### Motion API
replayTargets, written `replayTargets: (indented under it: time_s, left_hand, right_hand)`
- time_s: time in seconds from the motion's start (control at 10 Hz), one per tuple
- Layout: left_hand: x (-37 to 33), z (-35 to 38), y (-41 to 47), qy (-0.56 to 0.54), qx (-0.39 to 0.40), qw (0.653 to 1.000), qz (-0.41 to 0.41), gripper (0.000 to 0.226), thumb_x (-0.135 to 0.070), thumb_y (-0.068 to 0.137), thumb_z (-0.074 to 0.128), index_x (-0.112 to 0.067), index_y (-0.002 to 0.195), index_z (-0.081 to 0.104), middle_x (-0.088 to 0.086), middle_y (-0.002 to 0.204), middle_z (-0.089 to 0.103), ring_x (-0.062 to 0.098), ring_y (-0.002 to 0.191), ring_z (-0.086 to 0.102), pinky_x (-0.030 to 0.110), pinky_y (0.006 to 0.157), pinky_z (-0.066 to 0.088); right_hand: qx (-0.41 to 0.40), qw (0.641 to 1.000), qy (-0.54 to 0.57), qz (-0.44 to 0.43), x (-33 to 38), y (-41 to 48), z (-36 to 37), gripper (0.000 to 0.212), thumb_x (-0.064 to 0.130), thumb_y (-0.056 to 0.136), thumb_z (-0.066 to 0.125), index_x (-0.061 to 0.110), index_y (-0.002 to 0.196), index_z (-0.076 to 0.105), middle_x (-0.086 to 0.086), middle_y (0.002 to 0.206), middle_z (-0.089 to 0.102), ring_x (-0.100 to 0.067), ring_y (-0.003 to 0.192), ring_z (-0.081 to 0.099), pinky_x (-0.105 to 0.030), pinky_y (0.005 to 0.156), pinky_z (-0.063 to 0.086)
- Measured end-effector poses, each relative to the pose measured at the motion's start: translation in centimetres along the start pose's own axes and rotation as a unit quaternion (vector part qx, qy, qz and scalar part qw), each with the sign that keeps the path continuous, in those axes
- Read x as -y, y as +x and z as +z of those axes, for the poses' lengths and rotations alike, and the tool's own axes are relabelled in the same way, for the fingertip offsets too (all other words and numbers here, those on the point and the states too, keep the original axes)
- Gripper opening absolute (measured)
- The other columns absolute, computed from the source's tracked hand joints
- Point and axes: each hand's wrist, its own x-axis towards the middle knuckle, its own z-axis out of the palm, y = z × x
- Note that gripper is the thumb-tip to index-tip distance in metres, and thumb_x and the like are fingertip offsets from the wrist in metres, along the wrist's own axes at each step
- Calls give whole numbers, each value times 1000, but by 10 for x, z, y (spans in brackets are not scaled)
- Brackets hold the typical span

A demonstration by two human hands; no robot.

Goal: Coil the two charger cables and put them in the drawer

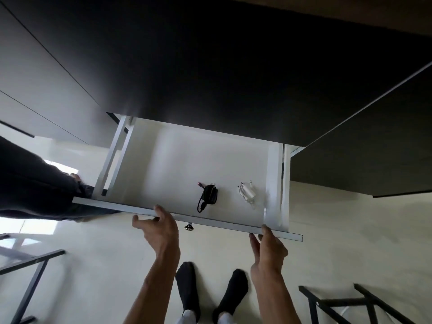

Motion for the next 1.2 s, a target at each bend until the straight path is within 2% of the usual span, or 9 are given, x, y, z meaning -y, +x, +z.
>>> replayTargets:
  time_s: [0.1,0.2,0.3,0.5,0.7,0.8,0.9,1.0,1.2]
  left_hand:
    - [1,6,14,-22,4,998,-58,44,-40,95,44,-7,124,46,23,128,59,40,110,61,51,102,47]
    - [-5,11,19,-61,7,996,-68,32,-35,95,39,-8,80,48,10,79,55,31,84,57,40,81,50]
    - [-19,18,13,-87,24,993,-74,36,-32,101,37,-18,68,38,-2,71,43,26,83,48,36,75,43]
    - [-37,39,28,-156,75,981,-83,46,-47,103,32,-12,122,54,8,116,58,26,95,63,34,78,56]
    - [-65,73,52,-317,186,918,-150,71,-61,99,34,-11,148,38,19,148,46,41,133,49,48,111,45]
    - [-80,98,66,-348,257,887,-163,87,-72,93,33,-5,149,38,27,153,41,44,138,45,45,113,43]
    - [-103,114,66,-349,323,867,-150,92,-74,93,28,-3,150,37,24,157,38,42,144,38,48,122,28]
    - [-124,126,69,-268,356,887,-120,94,-77,92,19,-8,154,33,15,160,36,36,151,26,44,126,16]
    - [-117,108,64,-179,381,902,-90,90,-78,92,12,-17,155,34,6,160,39,31,154,21,43,127,10]
  right_hand:
    - [22,998,58,27,4,-2,3,48,22,94,64,8,136,46,-11,142,52,-11,79,61,-41,108,48]
    - [65,992,98,41,8,5,7,29,32,97,60,18,122,56,-7,143,50,-20,106,58,-44,112,45]
    - [76,991,110,14,9,12,13,37,39,99,55,24,133,55,-5,147,48,-27,131,49,-51,108,47]
    - [114,968,220,51,36,34,37,59,56,97,42,23,146,41,-6,145,42,-37,137,42,-64,107,42]
    - [196,933,286,97,64,46,71,76,67,90,46,17,147,39,-24,142,43,-42,118,51,-60,111,39]
    - [243,923,287,85,87,56,96,78,69,88,47,18,147,40,-25,141,46,-39,108,60,-54,112,41]
    - [298,912,272,74,111,67,113,83,73,88,41,17,149,40,-26,149,44,-39,120,58,-49,117,36]
    - [325,912,246,51,133,75,122,92,78,88,32,17,156,27,-23,161,27,-39,144,38,-47,123,25]
    - [339,929,150,22,130,61,104,88,77,90,24,18,156,27,-20,162,28,-38,149,30,-46,123,22]
